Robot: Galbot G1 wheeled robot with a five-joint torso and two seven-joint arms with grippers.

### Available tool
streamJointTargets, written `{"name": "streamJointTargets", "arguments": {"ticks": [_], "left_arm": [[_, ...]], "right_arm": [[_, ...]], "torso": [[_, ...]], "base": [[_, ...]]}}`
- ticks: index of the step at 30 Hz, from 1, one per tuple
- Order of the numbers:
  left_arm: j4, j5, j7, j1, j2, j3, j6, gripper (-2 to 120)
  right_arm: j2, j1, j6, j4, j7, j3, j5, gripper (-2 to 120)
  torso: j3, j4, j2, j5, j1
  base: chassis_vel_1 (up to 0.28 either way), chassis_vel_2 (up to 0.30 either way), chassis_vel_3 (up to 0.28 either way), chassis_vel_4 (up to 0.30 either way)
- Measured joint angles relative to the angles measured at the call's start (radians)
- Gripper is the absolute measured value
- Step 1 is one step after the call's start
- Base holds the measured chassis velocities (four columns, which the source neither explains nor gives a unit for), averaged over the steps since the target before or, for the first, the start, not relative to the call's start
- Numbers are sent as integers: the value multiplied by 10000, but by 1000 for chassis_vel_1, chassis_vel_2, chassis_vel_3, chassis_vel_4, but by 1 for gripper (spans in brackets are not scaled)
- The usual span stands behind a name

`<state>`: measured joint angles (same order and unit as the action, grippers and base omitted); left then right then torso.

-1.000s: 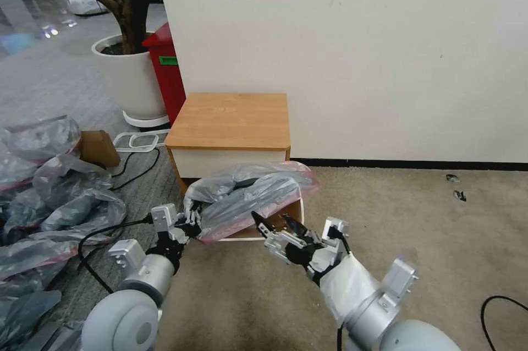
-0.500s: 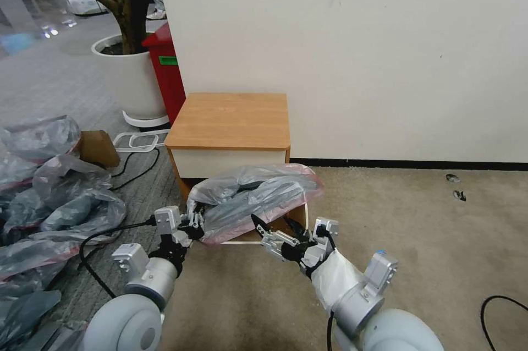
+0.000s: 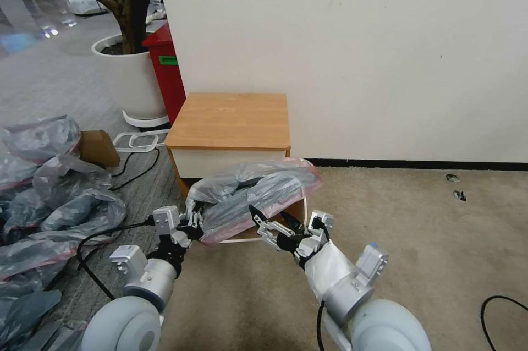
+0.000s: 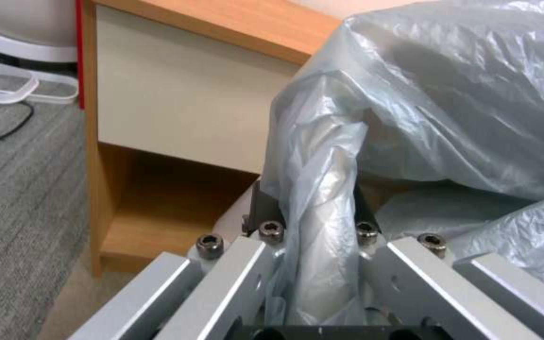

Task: Pick up the garbage bag from the table and place it over the trash can.

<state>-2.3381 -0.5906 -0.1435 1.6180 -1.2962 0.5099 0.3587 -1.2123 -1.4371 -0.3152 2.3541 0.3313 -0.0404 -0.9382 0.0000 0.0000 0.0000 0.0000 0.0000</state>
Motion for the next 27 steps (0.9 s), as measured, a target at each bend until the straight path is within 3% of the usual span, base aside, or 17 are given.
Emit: {"name": "streamJointTargets", "arguments": {"ticks": [13,27], "left_arm": [[276,1125,253,88,45,59,-239,3],[220,1370,254,183,37,-36,-377,3]], "right_arm": [[-4,44,-1199,538,1419,28,279,99],[-546,370,-1202,299,1848,497,-157,99]], "torso": [[-1,-1,0,-1,0],[-1,-1,0,0,0]], "base": [[0,0,0,0],[0,0,0,0]]}}
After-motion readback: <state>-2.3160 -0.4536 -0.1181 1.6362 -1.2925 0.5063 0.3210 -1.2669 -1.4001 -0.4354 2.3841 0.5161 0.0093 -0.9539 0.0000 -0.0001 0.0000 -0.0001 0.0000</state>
